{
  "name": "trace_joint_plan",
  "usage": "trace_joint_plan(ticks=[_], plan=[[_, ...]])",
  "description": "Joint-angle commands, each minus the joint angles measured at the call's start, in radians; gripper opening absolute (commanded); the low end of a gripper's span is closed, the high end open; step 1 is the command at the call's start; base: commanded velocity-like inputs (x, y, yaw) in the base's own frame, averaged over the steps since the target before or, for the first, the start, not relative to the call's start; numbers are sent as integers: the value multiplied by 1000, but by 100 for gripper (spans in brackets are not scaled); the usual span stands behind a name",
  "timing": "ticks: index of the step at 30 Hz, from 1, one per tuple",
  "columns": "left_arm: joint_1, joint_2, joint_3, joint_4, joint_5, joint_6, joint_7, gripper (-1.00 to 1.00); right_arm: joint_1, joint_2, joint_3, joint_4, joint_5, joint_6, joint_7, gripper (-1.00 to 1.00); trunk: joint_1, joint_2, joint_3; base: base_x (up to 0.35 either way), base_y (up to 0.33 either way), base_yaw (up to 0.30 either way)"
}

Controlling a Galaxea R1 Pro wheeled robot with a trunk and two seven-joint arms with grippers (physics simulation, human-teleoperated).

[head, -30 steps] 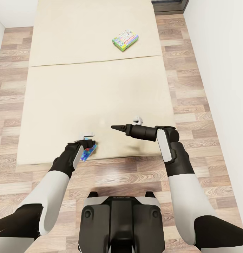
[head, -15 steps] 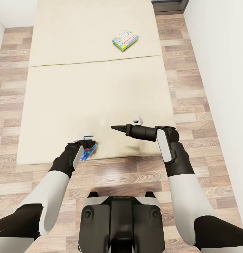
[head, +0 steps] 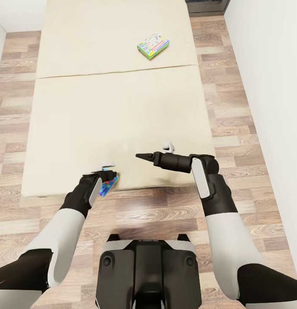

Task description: Put all the toys in the child's room - the three board games (two on the bed and one on the table), the two jigsaw puzzles on the table, and the tennis ball on the table - inside the toy box on the table in the child's room.

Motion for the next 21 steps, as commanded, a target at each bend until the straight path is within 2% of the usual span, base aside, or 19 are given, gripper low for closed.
trace_joint_plan(ticks=[1, 21], plan=[[0, -1, 3, -1, 0, 5, 1, 100, -1, 1, -1, 0, 4, 4, 5, 100, 0, -2, -1, -76, 0, 0], [0, -1, 3, -1, 0, 4, 0, 100, -1, 1, 0, 0, 4, 4, 6, 100, 0, -2, -1, -8, 0, 0]])
